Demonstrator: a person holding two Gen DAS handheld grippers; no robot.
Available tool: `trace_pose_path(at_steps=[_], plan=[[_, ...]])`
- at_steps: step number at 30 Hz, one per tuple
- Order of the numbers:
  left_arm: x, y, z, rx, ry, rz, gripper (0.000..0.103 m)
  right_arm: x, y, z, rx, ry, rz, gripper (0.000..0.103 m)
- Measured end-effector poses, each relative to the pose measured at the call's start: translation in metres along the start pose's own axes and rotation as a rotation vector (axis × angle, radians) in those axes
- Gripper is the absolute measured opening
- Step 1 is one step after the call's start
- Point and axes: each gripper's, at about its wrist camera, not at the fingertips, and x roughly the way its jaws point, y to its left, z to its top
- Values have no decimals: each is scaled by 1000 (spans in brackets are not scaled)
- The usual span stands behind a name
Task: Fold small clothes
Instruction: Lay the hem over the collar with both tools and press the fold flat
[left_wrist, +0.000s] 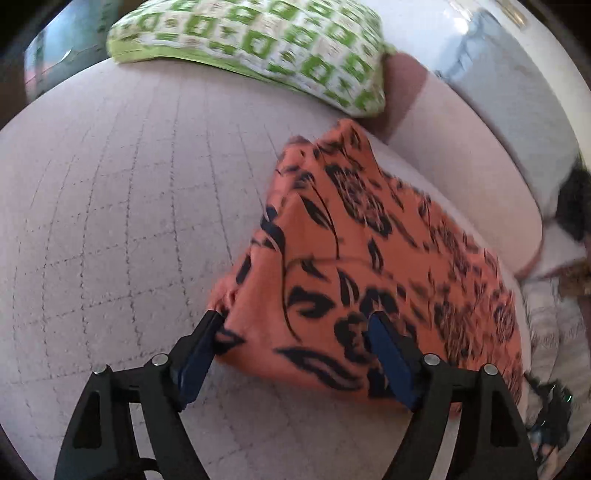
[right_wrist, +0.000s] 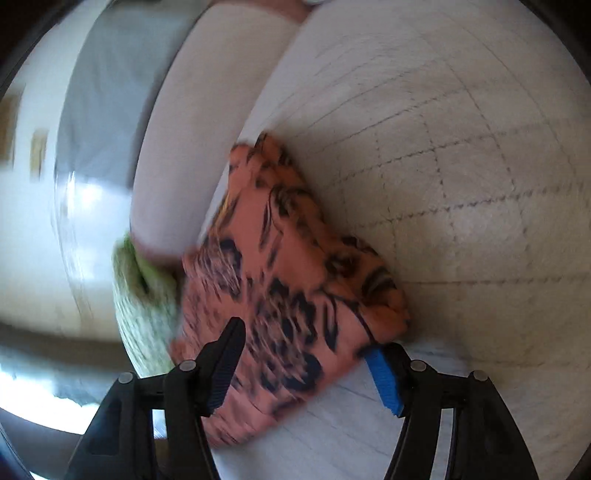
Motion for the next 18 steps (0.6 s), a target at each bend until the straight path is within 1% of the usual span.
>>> trace_pose_path(at_steps=[1, 2, 3, 4, 5, 6, 9, 10, 12, 14, 15, 16, 17, 18], plan=[[1, 2, 2, -33, -6, -12, 59, 7, 1, 1, 14, -6, -21, 68], [5, 5, 7, -47, 19, 9, 13, 12, 2, 3, 39, -13, -26, 52], [8, 10, 13, -93, 56, -15, 13, 18, 5, 4, 28, 1, -35, 29], [9, 13, 18, -111, 61, -21, 13, 21, 8, 7, 18, 15, -34, 12], [1, 11, 21, -97, 46, -25, 12, 17, 12, 11, 5, 12, -37, 12], [-15, 4, 22, -63, 10, -31, 11, 3, 15, 18, -17, 6, -28, 12], [-69, -7, 13, -6, -84, -68, 10, -44, 56, 7, -151, -66, 17, 9], [-87, -9, 6, 0, -104, -87, 10, -57, 64, 1, -179, -73, 27, 9], [-119, -1, -16, 4, -125, -99, 10, -89, 75, -18, -242, -89, 43, 9], [-139, 16, -45, -10, -124, -95, 11, -117, 63, -38, -244, -88, 66, 9], [-141, 25, -59, -21, -114, -84, 13, -127, 52, -51, -246, -79, 58, 9], [-137, 42, -78, -23, -84, -57, 20, -130, 39, -64, -275, -61, 21, 14], [-125, 53, -92, -21, -40, -21, 37, -127, 23, -73, -296, -36, -20, 16], [-106, 69, -106, -39, 46, 16, 46, -115, -4, -78, -277, 12, -91, 22]])
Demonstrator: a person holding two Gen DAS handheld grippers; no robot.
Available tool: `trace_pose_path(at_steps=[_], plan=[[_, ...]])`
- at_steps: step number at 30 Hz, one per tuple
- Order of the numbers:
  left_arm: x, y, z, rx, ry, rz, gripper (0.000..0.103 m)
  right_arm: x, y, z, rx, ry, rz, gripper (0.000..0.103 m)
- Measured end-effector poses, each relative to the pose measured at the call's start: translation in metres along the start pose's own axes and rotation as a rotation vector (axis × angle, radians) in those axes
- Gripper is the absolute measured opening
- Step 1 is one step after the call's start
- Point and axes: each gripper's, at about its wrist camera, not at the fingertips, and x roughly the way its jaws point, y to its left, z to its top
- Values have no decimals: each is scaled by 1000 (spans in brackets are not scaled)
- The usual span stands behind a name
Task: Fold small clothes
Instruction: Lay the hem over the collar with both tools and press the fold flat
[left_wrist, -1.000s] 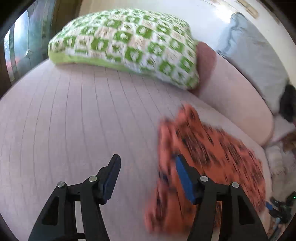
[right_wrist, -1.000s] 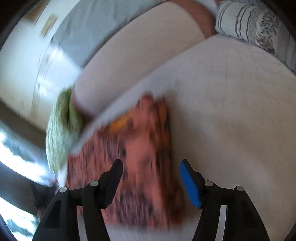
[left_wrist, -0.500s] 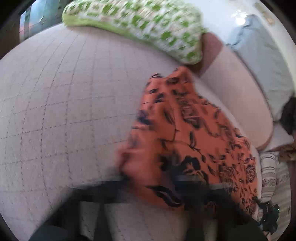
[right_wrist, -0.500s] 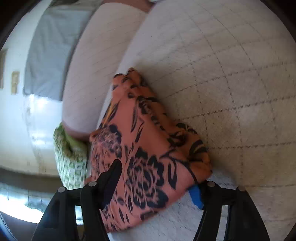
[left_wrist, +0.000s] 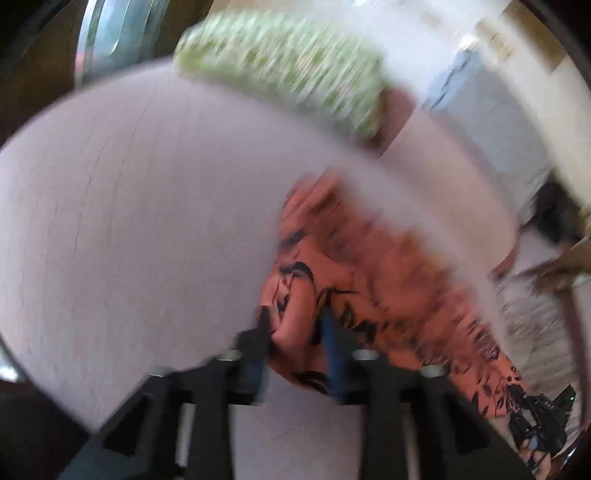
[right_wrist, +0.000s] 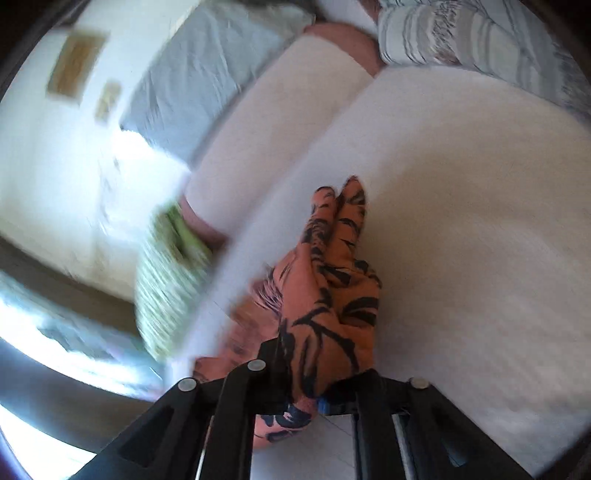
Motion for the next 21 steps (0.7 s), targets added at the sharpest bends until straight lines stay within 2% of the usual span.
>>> trace_pose_path(at_steps=[1, 2, 3, 4, 5, 7, 10, 14, 17, 19, 21], plan=[[11, 14, -7, -27, 55, -8, 46, 9, -18, -7, 29, 43, -49, 32], [4, 20, -9, -26, 17, -50, 46, 15, -35, -13, 67, 75, -74, 32], [-8, 20, -6, -9, -1, -18, 47, 10, -49, -17, 103, 54, -33, 31], [-19, 19, -1, 0, -29, 7, 52, 0, -54, -18, 112, 13, -36, 37], [-31, 17, 5, 7, -72, 3, 59, -11, -55, -18, 99, -26, -63, 50], [-45, 9, 18, 57, -123, 1, 70, -32, -48, -10, 61, -115, -66, 63], [-34, -17, 49, 185, -131, -6, 71, -38, -23, 9, -35, -162, -80, 63], [10, -54, 88, 339, -66, -5, 70, -26, 21, 32, -175, -167, -81, 64], [39, -76, 108, 435, -41, 40, 68, -17, 38, 32, -287, -147, -112, 64], [58, -86, 118, 456, 0, 29, 64, -5, 42, 31, -308, -123, -108, 64], [80, -89, 129, 445, 50, 40, 53, 0, 39, 27, -326, -111, -110, 64]])
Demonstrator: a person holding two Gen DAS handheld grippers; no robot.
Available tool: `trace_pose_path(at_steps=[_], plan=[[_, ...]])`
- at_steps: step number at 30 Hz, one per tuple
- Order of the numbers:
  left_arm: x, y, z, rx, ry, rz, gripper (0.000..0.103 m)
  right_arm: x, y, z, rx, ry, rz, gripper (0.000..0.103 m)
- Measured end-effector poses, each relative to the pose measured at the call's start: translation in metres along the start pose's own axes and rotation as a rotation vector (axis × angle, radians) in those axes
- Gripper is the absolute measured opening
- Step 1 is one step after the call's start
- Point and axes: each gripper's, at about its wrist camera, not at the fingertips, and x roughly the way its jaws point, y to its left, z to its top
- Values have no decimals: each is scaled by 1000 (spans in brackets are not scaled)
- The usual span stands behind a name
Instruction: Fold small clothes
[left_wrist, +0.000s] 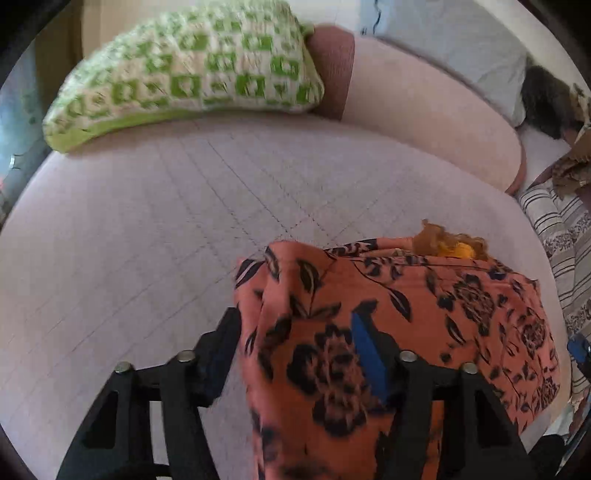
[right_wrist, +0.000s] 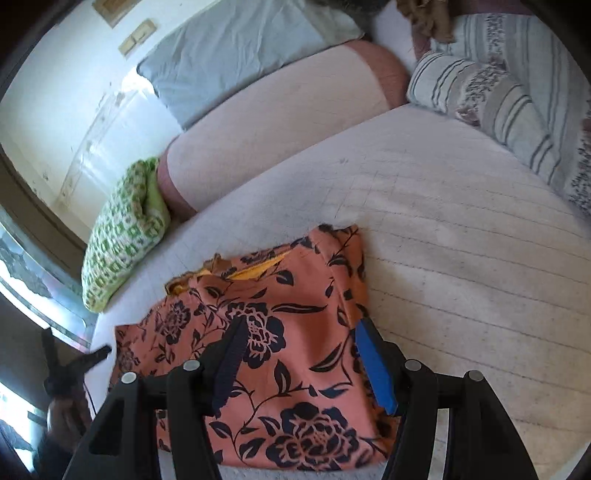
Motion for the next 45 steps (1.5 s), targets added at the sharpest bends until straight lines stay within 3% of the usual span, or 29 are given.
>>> trace_pose_path(at_steps=[2, 5, 10, 13, 15, 17, 18, 22, 26, 27, 31, 33, 34, 35, 37, 39, 40, 42, 43, 44, 45], plan=[[12, 2, 6, -21, 27, 18, 23, 2, -4, -4, -25, 3, 6, 64], [21, 5, 7, -60, 45, 29, 6, 19, -6, -9, -71, 29, -20, 64], [0, 14, 5, -142, -57, -4, 4, 20, -11, -12, -39, 31, -13, 64], [19, 13, -4, -124, -12, 19, 5, 20, -19, -11, -22, 53, -58, 64], [22, 15, -8, -139, -29, 5, 5, 16, -17, -2, -27, 57, -47, 64], [19, 11, -9, -125, -29, 12, 5, 12, -8, 10, -84, 31, -59, 78], [17, 11, -10, -115, -27, 17, 5, 15, -4, 18, -117, 29, -68, 81], [20, 10, -8, -118, -25, 22, 6, 47, 0, 51, -200, 23, -136, 81], [23, 7, -5, -103, -28, 32, 7, 82, 7, 70, -253, 66, -130, 79], [31, 6, 2, -103, -27, 32, 7, 88, 9, 70, -271, 81, -138, 77], [35, 8, 5, -101, -32, 29, 7, 122, 12, 65, -349, 185, -187, 48], [39, 8, 8, -103, -34, 26, 7, 130, 6, 66, -321, 220, -178, 35], [42, 10, 9, -105, -36, 25, 7, 124, 6, 72, -300, 208, -166, 12], [42, 10, 9, -107, -38, 23, 7, 113, 8, 78, -276, 175, -140, 6], [41, 13, 7, -117, -46, 21, 7, 92, 8, 89, -230, 102, -115, 6], [42, 15, 4, -126, -56, 16, 7, 94, -10, 92, -154, 109, -134, 7], [41, 16, 3, -134, -59, 13, 8, 108, -29, 86, -108, 150, -180, 8], [37, 17, 3, -142, -59, 10, 9, 117, -47, 78, -38, 181, -155, 20], [37, 18, 3, -137, -56, 10, 9, 110, -50, 77, -18, 150, -137, 33], [36, 18, 3, -133, -55, 11, 10, 99, -48, 78, -15, 114, -139, 61], [35, 19, 4, -132, -56, 13, 10, 91, -46, 79, -18, 84, -145, 70]])
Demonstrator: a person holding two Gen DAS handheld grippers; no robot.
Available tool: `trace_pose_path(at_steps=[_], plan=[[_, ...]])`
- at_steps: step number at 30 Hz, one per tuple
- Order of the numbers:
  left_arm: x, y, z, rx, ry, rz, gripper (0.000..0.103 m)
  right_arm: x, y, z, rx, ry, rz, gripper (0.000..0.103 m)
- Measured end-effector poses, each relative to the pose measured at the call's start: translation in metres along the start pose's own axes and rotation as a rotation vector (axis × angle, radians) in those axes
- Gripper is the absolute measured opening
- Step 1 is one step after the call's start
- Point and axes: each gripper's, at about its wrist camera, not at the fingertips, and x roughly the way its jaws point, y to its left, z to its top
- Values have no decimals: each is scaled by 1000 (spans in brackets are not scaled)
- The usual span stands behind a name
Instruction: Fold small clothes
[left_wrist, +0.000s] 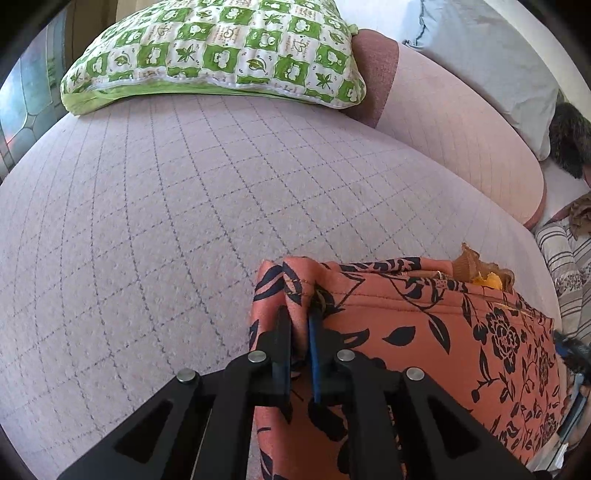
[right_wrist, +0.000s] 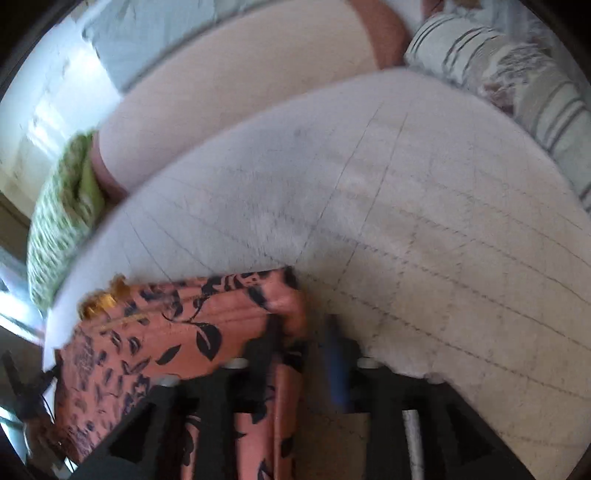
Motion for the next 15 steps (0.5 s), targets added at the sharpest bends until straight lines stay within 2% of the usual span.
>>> trace_pose_path(at_steps=[2, 5, 6, 8, 9, 10, 11, 12, 13, 15], plan=[[-7, 0, 2, -8, -10, 2, 11, -27, 5, -1, -10, -75, -31, 70], [-34, -5, 1, 9, -69, 0, 13, -61, 29, -9, -73, -71, 129, 70], [-47, -9, -2, 28, -88, -16, 14, -68, 42, -18, -107, -22, 224, 70], [-67, -16, -14, 55, -120, -41, 26, -70, 54, -35, -133, 56, 329, 70], [-74, -18, -20, 59, -128, -45, 29, -64, 52, -46, -128, 99, 337, 70], [-82, -21, -29, 61, -133, -54, 37, -54, 45, -54, -110, 136, 304, 70], [-89, -24, -38, 59, -129, -65, 46, -41, 32, -64, -76, 180, 249, 70], [-93, -26, -47, 51, -123, -67, 49, -25, 12, -73, -16, 217, 185, 66], [-97, -26, -56, 47, -109, -60, 49, -26, 0, -77, 33, 193, 175, 52], [-109, -29, -75, 48, -87, -59, 49, -49, 2, -73, 46, 150, 187, 58]])
